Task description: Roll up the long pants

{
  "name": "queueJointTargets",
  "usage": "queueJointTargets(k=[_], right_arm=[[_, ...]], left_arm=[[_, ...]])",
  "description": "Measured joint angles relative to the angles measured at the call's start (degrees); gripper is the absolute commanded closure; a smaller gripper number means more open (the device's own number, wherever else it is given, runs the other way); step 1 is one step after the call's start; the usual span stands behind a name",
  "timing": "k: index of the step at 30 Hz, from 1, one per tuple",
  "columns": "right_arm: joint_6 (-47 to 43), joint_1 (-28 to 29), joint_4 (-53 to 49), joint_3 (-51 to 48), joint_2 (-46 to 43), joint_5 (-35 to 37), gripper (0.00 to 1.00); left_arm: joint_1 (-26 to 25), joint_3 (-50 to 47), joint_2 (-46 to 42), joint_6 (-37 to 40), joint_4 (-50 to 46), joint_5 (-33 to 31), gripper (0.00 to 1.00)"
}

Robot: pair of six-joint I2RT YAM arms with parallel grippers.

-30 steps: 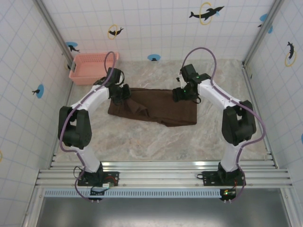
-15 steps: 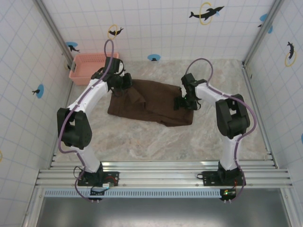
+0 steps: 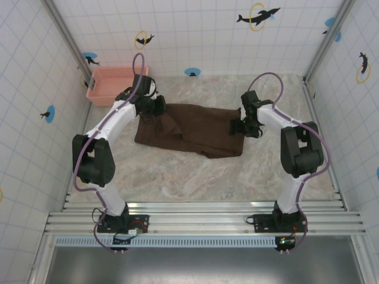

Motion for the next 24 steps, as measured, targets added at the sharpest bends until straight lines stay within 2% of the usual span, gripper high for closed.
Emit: queueJointTargets(k=[8,11,13,14,15,17,24], right_arm=[[-0.61,-0.46,0.72,-0.26,0.39,-0.42,0.21],[-0.59,-0.46,1.95,-0.46,1.38,-1.14,0.27],[-0.92,-0.46,2.69,-0.70,2.21,-1.49,0.39],[-0.66,-0.46,3.04,-0.92,2.73,-1.79,0.48],[-0.42,-0.46,3.43,-1.11,3.15,-2.16,0.63],[-0.76,-0.46,4.02,-1.33,3.80,-2.36,1.00],[-0.57,-1.05,4.46,-1.38,4.15,-2.45,1.00]], left_arm=[[0.00,-1.81,-0.02,0.44,0.02,0.00,1.00],[0.00,-2.03,-0.02,1.05,0.02,-0.02,1.00],[0.00,-2.21,-0.02,1.27,0.04,-0.02,1.00],[0.00,-2.32,-0.02,1.31,0.04,-0.04,1.00],[0.00,-2.47,-0.02,1.36,0.04,-0.04,1.00],[0.00,-2.67,-0.02,1.51,0.00,-0.09,1.00],[0.07,-3.21,-0.02,3.10,-0.24,-1.70,1.00]])
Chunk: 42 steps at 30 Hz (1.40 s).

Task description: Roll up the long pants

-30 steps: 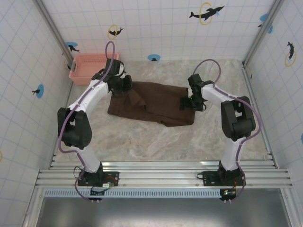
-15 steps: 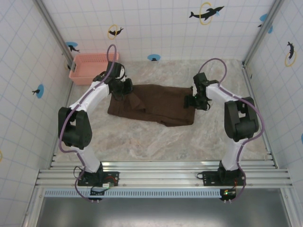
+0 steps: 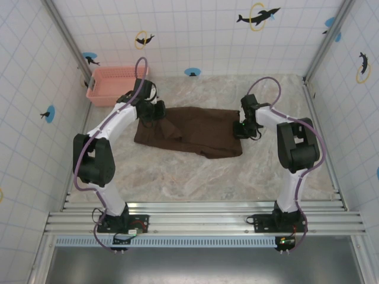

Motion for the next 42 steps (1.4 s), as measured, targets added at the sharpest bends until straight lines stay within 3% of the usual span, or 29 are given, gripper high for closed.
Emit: queueJointTargets(k=[2,3,8,9,15,18,26,35,42], right_arm=[[-0.46,-0.66,-0.24,-0.04,-0.02,0.22,1.00],[-0.79,-1.29,-0.46,-0.11,-0.09,0.42,1.00],[-3.34,-6.03,-3.15,-0.48,-1.36,2.38,1.00],[-3.93,-7.32,-4.04,-0.50,-1.66,3.06,1.00],[-6.32,-12.28,-8.00,-1.01,-3.54,6.29,1.00],[-6.84,-12.11,-8.96,-1.22,-4.68,6.60,1.00],[-6.88,-11.80,-9.64,-1.31,-6.71,5.51,1.00],[-5.05,-4.87,-9.73,-1.99,-16.57,3.93,1.00],[1.09,-3.96,-8.76,-14.29,-21.84,7.39,1.00]], left_arm=[[0.39,-0.26,0.02,0.81,-0.31,-0.42,0.99],[0.76,-0.44,0.02,1.22,-0.48,-0.55,0.90],[3.82,-0.55,0.59,4.37,-1.86,-2.60,0.22],[4.94,-0.55,0.79,5.09,-2.19,-3.67,0.13],[13.22,-0.87,1.01,7.32,-3.78,-7.26,0.07],[13.84,-1.51,0.96,7.17,-3.85,-7.13,0.06],[1.20,-2.47,-0.35,2.97,-0.42,-2.27,0.06],[-5.95,-8.35,-9.09,-3.93,2.91,-1.95,0.05],[-12.37,-12.39,-14.47,-8.87,4.98,-4.81,0.05]])
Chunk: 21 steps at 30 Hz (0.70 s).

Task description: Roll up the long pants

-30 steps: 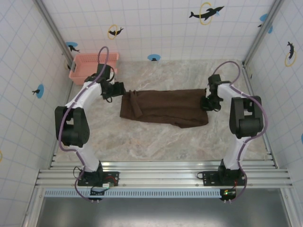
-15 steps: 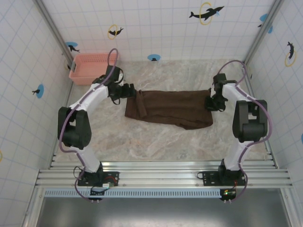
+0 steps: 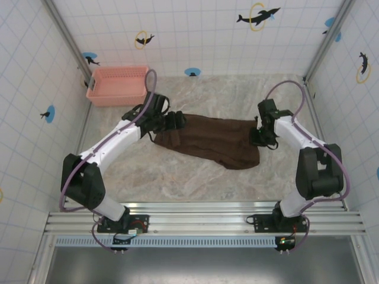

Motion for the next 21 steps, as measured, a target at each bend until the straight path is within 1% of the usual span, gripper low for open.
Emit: queueJointTargets(k=[3,5,6,8,10,11,13,15,16,21], right_arm=[[3.08,0.00,-0.72,-6.36,-5.20,1.70,1.00],[5.51,0.07,-1.51,-9.75,-11.32,2.12,1.00],[6.47,0.13,-1.84,-11.02,-14.40,2.21,0.97],[9.09,0.66,-2.84,-13.35,-22.01,2.95,0.70],[10.36,1.33,-4.17,-14.71,-28.06,4.20,0.50],[11.04,1.49,-4.98,-15.13,-31.01,4.90,0.42],[11.69,1.51,-6.01,-15.34,-35.06,6.32,0.33],[11.80,1.29,-6.49,-15.30,-37.03,7.08,0.22],[11.87,1.29,-6.93,-15.13,-37.27,7.26,0.19],[11.47,1.33,-7.85,-12.96,-34.51,7.30,0.19]], left_arm=[[-2.27,-1.29,-0.33,-2.10,0.33,-1.22,0.04],[-3.93,-2.23,-0.33,-3.87,1.18,-2.05,0.03],[-4.57,-2.62,-0.33,-4.61,1.84,-2.29,0.03],[-5.95,-4.00,-0.17,-7.04,4.15,-2.34,0.03],[-6.64,-4.76,0.87,-9.75,5.86,-2.34,0.03],[-6.71,-4.85,1.75,-11.02,6.38,-2.34,0.03],[-6.91,-4.98,3.65,-13.38,6.99,-2.86,0.03],[-7.50,-5.49,4.70,-15.47,7.08,-4.00,0.03],[-8.00,-5.84,4.94,-16.28,7.04,-4.50,0.03],[-9.62,-5.92,7.63,-19.52,6.97,-6.03,0.03]])
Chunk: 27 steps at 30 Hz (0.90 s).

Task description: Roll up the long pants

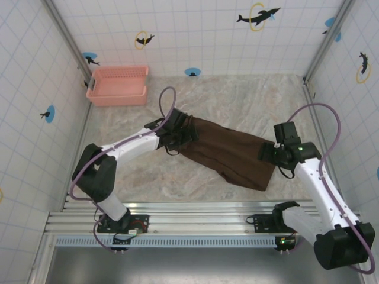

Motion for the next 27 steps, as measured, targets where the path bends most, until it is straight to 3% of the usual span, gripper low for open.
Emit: queueJointTargets(k=[9,18,21,27], right_arm=[[-1.88,-0.13,0.55,4.35,4.92,-0.26,0.19],[-5.25,-0.39,1.05,9.51,9.35,-1.97,0.18],[-6.34,-1.14,1.05,10.29,12.02,-2.58,0.18],[-7.56,-1.51,1.79,12.59,17.46,-4.42,0.18]], left_arm=[[-0.04,4.00,11.58,-3.23,-1.36,-2.10,0.03],[3.13,17.64,21.75,-3.87,-1.75,-2.08,0.03],[6.56,27.54,28.24,-2.32,-3.08,-1.57,0.03],[13.70,60.65,46.95,4.94,-10.38,-2.27,0.03]])
